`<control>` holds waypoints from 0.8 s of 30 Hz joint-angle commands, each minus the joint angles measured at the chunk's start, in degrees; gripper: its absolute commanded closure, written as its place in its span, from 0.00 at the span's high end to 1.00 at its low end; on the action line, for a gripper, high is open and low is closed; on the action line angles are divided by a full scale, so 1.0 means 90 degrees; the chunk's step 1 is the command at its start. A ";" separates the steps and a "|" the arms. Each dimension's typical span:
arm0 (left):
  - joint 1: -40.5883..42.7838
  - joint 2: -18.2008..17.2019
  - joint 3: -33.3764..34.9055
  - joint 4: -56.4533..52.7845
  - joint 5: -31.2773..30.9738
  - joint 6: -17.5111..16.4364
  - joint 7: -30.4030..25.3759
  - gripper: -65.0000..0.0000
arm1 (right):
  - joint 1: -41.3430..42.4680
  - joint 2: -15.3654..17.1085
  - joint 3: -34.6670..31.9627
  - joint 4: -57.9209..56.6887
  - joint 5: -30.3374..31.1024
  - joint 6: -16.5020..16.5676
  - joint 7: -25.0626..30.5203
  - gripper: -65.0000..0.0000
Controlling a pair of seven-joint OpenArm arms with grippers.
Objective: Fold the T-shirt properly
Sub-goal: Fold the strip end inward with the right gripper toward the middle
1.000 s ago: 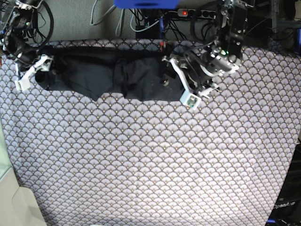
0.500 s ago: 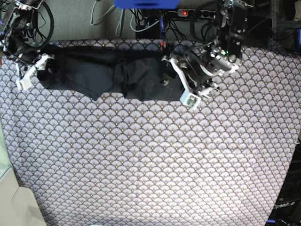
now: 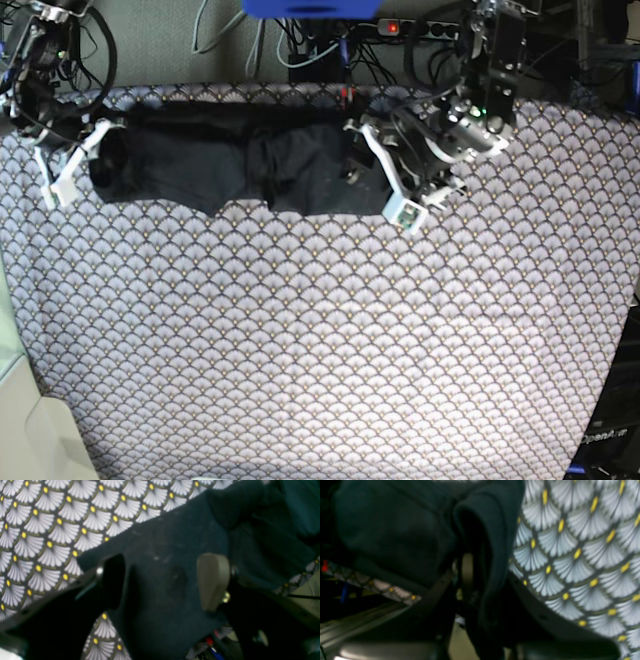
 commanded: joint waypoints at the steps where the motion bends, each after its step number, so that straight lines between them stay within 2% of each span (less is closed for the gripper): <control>1: -0.0096 -0.0006 -0.0018 0.0180 -0.0084 -0.0006 -0.0137 0.69 | 0.0049 0.0066 0.0021 0.0256 0.0164 0.0001 -0.0008 0.00; 9: -0.0096 0.0023 -0.0018 0.0747 -0.0084 -0.0006 -0.0098 0.69 | 0.0108 -0.0354 -0.0038 0.1135 0.0164 0.0001 -0.0652 0.00; 14: -0.0096 0.0023 -0.0067 0.0815 -0.0084 -0.0006 -0.0098 0.69 | 0.0098 -0.0628 -0.0389 0.1457 0.0164 0.0001 -0.0975 0.00; 24: -0.0057 0.0033 -0.1483 0.0825 -0.0103 -0.0074 -0.0098 0.69 | 0.0147 -0.1184 -0.1444 0.1477 0.0164 0.0001 -0.1102 0.00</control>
